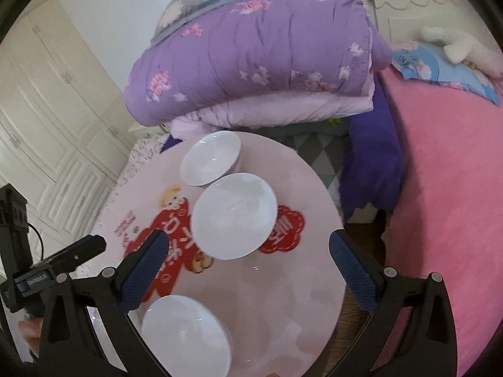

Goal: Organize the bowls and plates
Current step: 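Lower the bowl onto the table and open both tools, then move both tools to the next white bowl and close on its rim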

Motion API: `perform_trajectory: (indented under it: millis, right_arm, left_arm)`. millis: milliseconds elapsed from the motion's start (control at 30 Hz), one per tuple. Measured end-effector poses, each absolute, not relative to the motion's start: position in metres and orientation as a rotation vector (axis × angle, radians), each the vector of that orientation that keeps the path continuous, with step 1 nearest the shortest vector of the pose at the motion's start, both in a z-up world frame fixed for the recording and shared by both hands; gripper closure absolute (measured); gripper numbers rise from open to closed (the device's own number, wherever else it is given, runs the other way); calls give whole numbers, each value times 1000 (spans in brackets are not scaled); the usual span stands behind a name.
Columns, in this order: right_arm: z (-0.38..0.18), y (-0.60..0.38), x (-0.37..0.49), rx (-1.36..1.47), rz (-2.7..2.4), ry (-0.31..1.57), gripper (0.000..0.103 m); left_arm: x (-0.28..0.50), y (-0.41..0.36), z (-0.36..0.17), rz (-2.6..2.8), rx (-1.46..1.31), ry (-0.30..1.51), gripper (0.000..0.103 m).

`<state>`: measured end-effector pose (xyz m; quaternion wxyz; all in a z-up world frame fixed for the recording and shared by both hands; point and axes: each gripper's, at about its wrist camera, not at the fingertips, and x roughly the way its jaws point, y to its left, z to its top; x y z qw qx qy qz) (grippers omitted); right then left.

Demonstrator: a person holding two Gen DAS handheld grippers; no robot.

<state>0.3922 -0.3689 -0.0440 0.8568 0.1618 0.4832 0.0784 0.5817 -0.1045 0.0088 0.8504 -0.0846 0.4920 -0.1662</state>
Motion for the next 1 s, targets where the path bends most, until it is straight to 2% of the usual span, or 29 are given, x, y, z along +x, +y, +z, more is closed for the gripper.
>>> perform_trajectory:
  millis: [567,700,1000]
  right_arm:
    - [-113,-380,455,367,175,1211,3]
    - [-119,-381,460,369,167,1231,15]
    - [-126,-373,466,367,198,1268,26]
  left_arm:
    - [659,-170,-58,-340,-175,1207,3]
    - [671,-181,-73,-347,-172,1239,5]
    - [688,-198,-96,-347,-177,1286,18]
